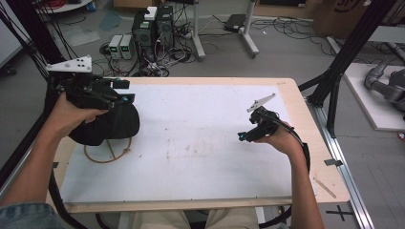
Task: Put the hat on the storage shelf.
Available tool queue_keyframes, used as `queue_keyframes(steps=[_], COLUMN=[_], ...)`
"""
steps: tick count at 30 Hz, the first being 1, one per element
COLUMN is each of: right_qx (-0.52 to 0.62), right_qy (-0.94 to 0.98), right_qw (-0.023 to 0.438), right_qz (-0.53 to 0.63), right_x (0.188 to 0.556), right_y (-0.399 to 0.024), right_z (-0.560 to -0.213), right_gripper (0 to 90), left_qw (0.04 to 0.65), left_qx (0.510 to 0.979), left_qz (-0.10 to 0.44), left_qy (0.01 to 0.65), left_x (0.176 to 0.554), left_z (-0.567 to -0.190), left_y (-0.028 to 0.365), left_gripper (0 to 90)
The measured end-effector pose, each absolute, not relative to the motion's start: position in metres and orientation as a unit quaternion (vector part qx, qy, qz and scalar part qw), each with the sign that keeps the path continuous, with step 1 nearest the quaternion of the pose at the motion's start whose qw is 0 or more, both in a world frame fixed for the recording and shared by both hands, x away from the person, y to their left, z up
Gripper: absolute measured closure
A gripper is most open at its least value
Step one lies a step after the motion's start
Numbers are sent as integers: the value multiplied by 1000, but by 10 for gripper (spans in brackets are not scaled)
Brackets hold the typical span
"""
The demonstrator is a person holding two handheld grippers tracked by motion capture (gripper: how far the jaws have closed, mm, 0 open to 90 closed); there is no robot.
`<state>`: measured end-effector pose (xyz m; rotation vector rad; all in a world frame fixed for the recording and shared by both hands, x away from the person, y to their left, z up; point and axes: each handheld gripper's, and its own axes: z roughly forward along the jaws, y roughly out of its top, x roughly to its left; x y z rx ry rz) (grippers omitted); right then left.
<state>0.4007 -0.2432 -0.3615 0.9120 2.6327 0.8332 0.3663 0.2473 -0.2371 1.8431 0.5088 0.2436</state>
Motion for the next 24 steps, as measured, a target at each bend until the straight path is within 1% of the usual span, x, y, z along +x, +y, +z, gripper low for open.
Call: queue_keyframes(steps=[11, 19, 24], right_qx=[308, 308, 308], right_qy=[900, 900, 900], right_qw=[116, 116, 114], right_qz=[286, 286, 287], right_x=[402, 403, 403], right_y=[-241, -241, -240], right_z=[-362, -362, -362], right_gripper=[186, 186, 186], left_qw=[553, 553, 519], left_qx=[797, 798, 821], left_qz=[106, 94, 91], left_qy=[219, 223, 221], left_x=[357, 350, 347], left_z=[-243, -266, -284], left_y=[213, 189, 175], left_gripper=[375, 375, 373])
